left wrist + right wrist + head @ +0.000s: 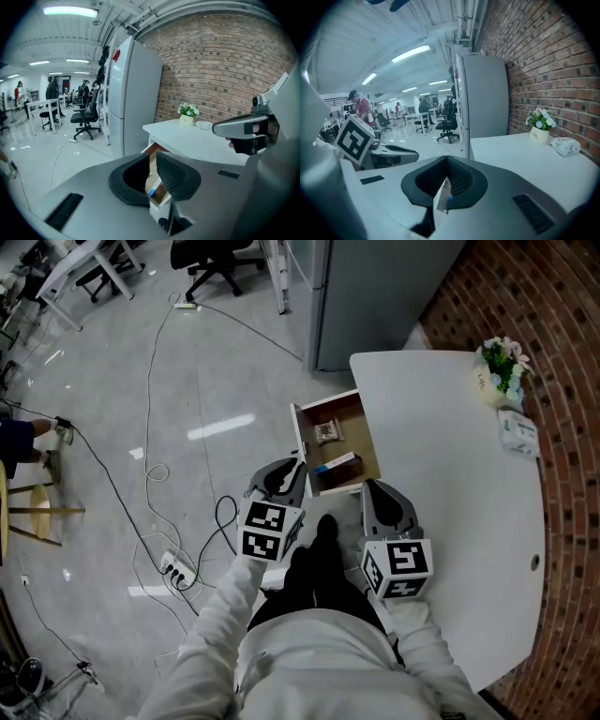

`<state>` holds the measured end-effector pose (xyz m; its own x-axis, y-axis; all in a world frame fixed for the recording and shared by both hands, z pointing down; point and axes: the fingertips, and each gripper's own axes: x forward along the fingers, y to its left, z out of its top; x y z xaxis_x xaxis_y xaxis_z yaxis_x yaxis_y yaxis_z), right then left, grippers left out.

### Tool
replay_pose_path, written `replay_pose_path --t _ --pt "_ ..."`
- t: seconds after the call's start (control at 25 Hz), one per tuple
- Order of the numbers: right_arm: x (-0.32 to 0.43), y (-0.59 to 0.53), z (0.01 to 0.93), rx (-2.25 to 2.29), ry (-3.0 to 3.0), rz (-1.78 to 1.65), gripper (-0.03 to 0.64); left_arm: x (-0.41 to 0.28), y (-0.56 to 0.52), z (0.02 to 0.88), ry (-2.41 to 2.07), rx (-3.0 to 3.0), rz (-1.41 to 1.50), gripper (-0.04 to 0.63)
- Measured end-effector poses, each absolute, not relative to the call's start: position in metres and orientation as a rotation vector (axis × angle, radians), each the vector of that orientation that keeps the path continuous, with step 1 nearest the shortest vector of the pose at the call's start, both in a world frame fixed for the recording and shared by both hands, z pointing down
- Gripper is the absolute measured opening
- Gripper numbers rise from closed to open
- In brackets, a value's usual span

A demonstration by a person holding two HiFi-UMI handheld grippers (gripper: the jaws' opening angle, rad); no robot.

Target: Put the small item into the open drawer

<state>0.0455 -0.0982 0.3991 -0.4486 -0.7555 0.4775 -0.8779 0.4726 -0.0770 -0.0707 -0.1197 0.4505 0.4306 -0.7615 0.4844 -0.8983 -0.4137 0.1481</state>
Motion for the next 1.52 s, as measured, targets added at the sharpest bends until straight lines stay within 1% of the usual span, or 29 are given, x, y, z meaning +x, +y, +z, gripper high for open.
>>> replay_pose_path --t 0.4,0.92,1.52 --pt "0.024 -0.084 0.385 1.346 -2.384 0.415 0.026 -0.112 -0.088 0.417 -1.541 2.293 0.363 0.023" --pt "0.010 -0.064 0.367 1.287 -2.454 0.334 0.026 -0.156 -0.038 0.382 -1.715 2.246 0.223 0.017" --pt "0.009 -0.044 0.358 1.240 -2.515 0.322 0.026 -0.150 -0.009 0.359 -1.787 2.247 0.166 0.017"
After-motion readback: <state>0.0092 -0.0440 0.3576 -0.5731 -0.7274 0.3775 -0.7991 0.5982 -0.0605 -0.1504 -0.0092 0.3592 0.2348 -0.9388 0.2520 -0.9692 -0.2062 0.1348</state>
